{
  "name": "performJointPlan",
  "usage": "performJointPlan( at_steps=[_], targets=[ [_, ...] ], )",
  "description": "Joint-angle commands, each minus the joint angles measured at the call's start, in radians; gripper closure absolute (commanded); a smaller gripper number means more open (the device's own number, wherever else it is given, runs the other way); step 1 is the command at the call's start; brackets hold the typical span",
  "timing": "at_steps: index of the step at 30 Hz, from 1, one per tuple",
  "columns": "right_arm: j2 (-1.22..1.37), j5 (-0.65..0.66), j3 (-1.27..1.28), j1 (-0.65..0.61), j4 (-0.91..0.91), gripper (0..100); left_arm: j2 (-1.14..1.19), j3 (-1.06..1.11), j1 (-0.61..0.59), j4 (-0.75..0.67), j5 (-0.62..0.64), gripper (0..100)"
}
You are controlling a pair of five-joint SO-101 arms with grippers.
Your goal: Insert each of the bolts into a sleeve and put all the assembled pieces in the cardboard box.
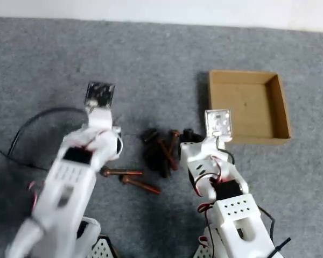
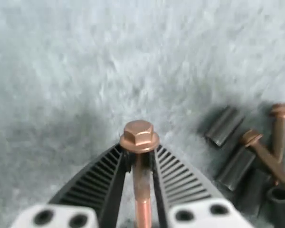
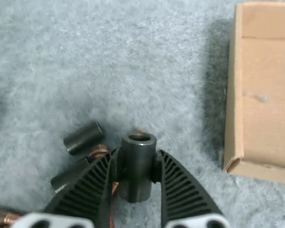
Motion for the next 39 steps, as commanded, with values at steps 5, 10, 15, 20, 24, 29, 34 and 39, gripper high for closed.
performJointPlan(
  at_steps=[5, 10, 15, 20, 24, 29, 34, 39],
  targets=[
    [-0.03, 0.012, -0.01, 0.005, -0.033, 99.4, -0.67, 0.211, -0.008, -0.077, 0.002, 100],
    [-0.03, 0.012, -0.01, -0.015, -0.035, 99.4, -0.926, 0.257, -0.008, -0.072, 0.009, 100],
    [-0.03, 0.012, -0.01, -0.053, -0.035, 99.4, -1.09, 0.24, -0.008, -0.075, 0.011, 100],
    [-0.031, 0.012, -0.01, -0.067, -0.035, 99.4, -1.064, 0.22, -0.005, -0.078, 0.269, 100],
    [-0.031, 0.121, -0.005, -0.12, -0.031, 99.4, -1.063, 0.248, 0.125, -0.077, 0.491, 100],
    [-0.111, 0.167, 0.039, -0.147, -0.031, 99.4, -1.064, 0.349, 0.295, -0.152, 0.525, 100],
    [-0.43, 0.17, 0.177, -0.147, -0.028, 99.4, -1.064, 0.409, 0.283, -0.23, 0.526, 100],
    [-0.773, 0.218, 0.306, -0.156, 0.131, 99.4, -1.064, 0.415, 0.283, -0.239, 0.531, 100]
  ],
)
